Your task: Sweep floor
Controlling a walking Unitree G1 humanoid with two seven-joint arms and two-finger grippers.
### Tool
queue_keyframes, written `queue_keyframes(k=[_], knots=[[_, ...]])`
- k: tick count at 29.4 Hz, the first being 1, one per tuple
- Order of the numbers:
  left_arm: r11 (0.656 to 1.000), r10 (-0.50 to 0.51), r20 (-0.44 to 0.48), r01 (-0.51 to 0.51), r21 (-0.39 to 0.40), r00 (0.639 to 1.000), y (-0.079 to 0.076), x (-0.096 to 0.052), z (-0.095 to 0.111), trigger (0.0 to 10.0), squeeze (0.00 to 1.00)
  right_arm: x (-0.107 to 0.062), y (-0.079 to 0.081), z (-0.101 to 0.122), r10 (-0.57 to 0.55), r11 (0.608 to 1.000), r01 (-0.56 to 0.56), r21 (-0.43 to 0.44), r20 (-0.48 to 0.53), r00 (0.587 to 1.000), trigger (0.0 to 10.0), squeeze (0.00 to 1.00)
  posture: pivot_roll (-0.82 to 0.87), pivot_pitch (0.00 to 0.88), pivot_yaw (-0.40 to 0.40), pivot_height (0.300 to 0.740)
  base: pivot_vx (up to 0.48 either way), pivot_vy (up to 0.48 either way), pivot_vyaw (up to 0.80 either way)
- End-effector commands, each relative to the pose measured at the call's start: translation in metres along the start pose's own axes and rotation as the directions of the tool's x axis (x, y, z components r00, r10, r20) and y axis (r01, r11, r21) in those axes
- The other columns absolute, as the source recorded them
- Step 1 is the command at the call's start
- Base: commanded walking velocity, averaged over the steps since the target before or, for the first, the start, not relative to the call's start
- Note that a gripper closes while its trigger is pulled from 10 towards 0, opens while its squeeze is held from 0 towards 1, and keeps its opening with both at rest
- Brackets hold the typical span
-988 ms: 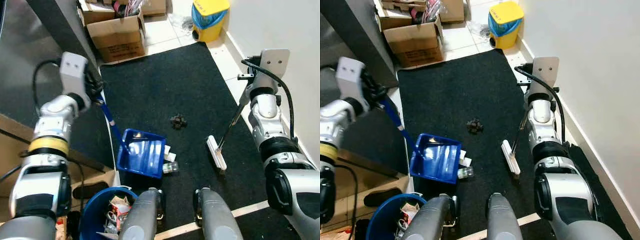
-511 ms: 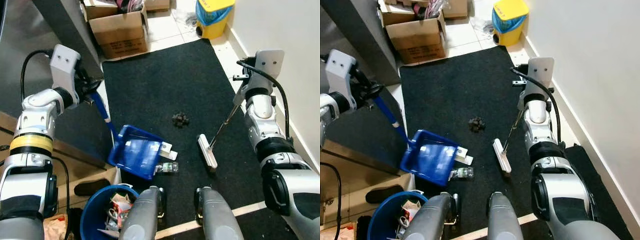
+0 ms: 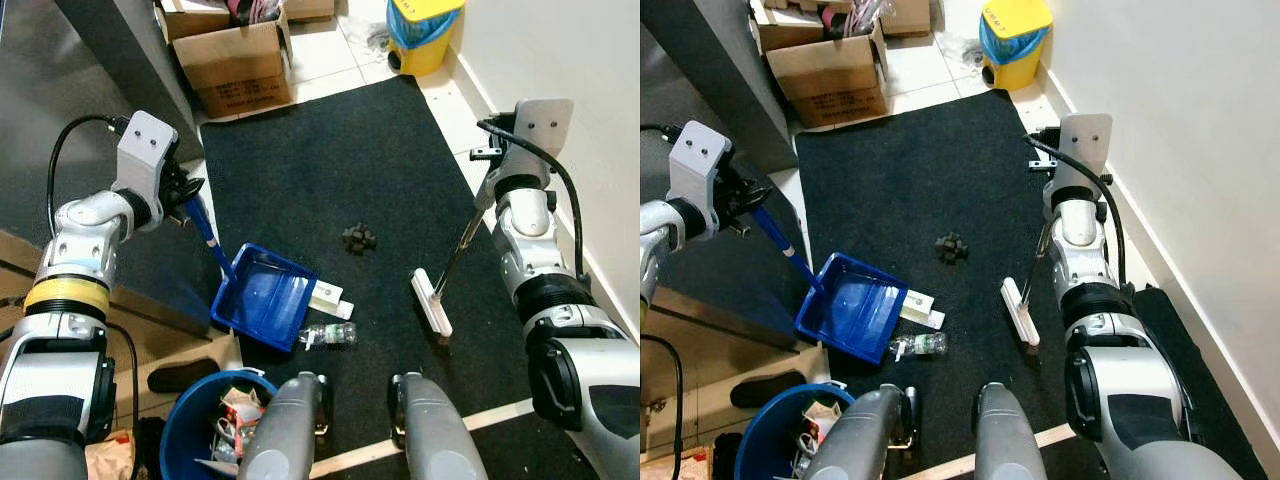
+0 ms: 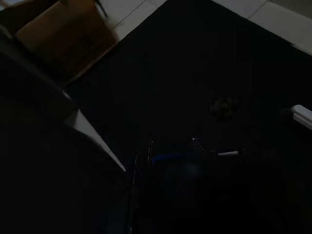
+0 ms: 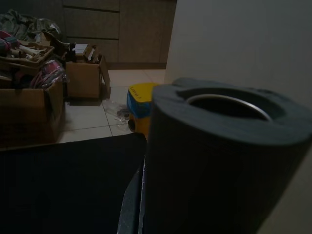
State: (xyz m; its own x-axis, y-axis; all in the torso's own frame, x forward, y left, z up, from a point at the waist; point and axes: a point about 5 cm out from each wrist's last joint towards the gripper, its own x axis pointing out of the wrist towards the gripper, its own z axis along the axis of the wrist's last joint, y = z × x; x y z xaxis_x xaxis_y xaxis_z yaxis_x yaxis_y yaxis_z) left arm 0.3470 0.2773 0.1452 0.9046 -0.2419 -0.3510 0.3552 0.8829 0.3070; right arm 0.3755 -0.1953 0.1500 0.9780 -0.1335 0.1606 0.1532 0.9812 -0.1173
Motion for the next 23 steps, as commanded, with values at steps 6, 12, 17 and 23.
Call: queue_keyframes(k=[6,12,17,23], knots=[[0.997,0.005,-0.036,-0.008,-0.083,0.999,-0.024,0.016,-0.016,10.0,0.0,0.001,-0.002,0.005,0.003,1.0,-0.003,-0.005,0.021,1.0,10.0,0.0,-0.01,0.193,0.067,0.74,0.0,0.0,0.0],[0.983,-0.014,0.009,0.016,-0.181,1.0,-0.043,0.032,-0.007,10.0,0.0,0.0,-0.005,0.005,-0.004,1.0,0.004,-0.01,0.021,1.0,10.0,0.0,-0.02,0.197,0.07,0.74,0.0,0.0,0.0],[0.965,-0.061,0.084,0.08,-0.25,0.995,-0.054,0.041,0.011,10.0,0.0,0.0,-0.004,0.004,-0.008,1.0,0.008,-0.006,0.019,1.0,10.0,0.0,-0.02,0.197,0.071,0.74,0.0,0.0,0.0],[0.96,-0.069,0.119,0.099,-0.263,0.991,-0.06,0.049,0.024,10.0,0.0,0.0,-0.003,0.004,-0.01,1.0,0.01,0.002,0.017,1.0,10.0,0.0,-0.02,0.193,0.076,0.74,0.0,0.0,0.0]])
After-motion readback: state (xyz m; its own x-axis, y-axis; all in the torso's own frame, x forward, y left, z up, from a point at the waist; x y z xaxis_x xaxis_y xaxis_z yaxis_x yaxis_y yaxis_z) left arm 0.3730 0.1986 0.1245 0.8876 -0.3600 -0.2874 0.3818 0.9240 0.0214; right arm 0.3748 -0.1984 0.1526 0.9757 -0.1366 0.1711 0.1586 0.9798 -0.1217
